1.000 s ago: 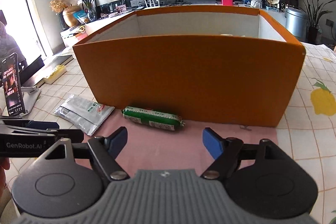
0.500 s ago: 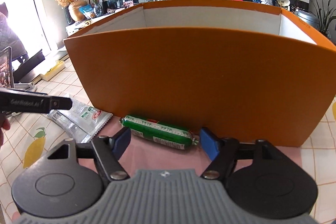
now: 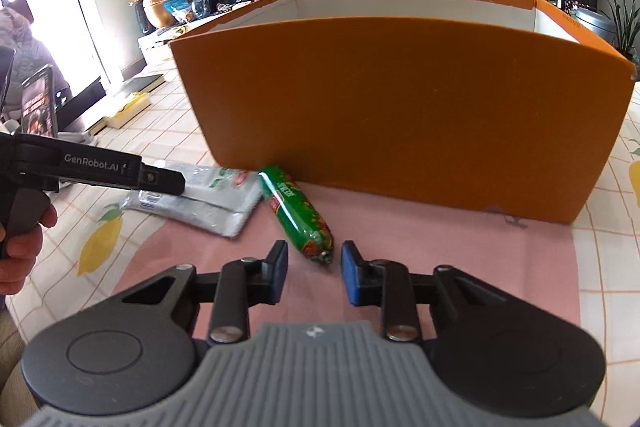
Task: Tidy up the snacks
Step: 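Grasp the white sachet strips with the left gripper while the right grasps the green sausage stick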
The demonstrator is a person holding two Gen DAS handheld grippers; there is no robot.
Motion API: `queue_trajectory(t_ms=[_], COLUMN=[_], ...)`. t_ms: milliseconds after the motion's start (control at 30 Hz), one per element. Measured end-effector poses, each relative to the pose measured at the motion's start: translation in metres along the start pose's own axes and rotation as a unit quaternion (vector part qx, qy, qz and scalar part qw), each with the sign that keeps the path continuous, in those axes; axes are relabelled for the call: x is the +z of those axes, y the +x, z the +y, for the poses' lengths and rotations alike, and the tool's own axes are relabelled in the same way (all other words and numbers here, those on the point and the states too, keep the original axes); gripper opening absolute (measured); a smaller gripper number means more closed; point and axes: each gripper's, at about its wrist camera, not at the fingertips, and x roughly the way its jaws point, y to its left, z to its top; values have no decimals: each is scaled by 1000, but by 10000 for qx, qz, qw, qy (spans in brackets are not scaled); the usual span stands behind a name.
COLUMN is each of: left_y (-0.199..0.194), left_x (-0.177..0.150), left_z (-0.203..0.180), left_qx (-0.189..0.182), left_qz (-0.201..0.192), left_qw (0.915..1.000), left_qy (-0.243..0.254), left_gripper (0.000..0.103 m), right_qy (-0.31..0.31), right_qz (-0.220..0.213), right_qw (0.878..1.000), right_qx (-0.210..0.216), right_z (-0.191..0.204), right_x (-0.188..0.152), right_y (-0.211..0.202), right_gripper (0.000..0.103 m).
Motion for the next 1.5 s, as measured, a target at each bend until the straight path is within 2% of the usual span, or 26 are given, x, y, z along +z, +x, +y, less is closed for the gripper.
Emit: queue_trajectory(t_ms=[67,133,200,267,333,433,567,667,767,833,900,1067,1200,1333,1467,1500], left_y=[-5,-11,-16,-21,-25,-26,-15,-1,12,18,21,18,14,12,13,14], left_x=[-9,-17,-25,-31,-33,-28,-17,-13,-8,-5,-5,-12,-18,-24,-23,-22], left_z=[-10,-19,-26,-32,-36,-44,-56,-65,-69,-68,-67,-73,-84,-98,-104,-104], left_qx=[-165,-378,-535,-594,-524,-131,-285,-220,-251,-401,-503,-315,-90,-110,-61,1], left_qz=[160,318,436,458,367,143,82,74,109,156,184,181,195,301,273,264], left_qw=[9996,9982,9964,9947,9941,9920,9828,9726,9667,9685,9719,9807,9889,9902,9918,9927], left_qy=[152,334,494,701,872,1250,1821,2315,2544,2451,2294,1919,1469,1361,1248,1176], left_gripper=[82,82,82,82,82,82,83,84,86,87,87,85,82,82,82,82], right_qy=[-68,-103,-130,-123,-98,-41,-72,20,270,317,340,445,507,825,855,799], right_qz=[-14,-62,-152,-232,-268,-327,-345,-322,-232,-164,-89,133,280,444,215,140], right_qw=[10000,9999,9996,9993,9991,9988,9987,9987,9990,9992,9993,9988,9977,9946,9951,9958], right_qx=[-56,-108,-192,-253,-314,-359,-361,-386,-255,-188,-123,-177,-350,-448,-441,-430], right_z=[1,1,1,-2,-6,-11,-15,-20,-26,-27,-26,-23,-21,-30,-36,-36], right_x=[-1,-2,-1,0,1,4,11,15,16,15,14,8,0,-1,-4,-3], right_y=[-6,-11,-15,-17,-17,-12,1,11,16,17,18,9,-4,-13,-23,-24], right_gripper=[28,33,44,45,46,46,45,45,45,45,37,27,26,27,29,33])
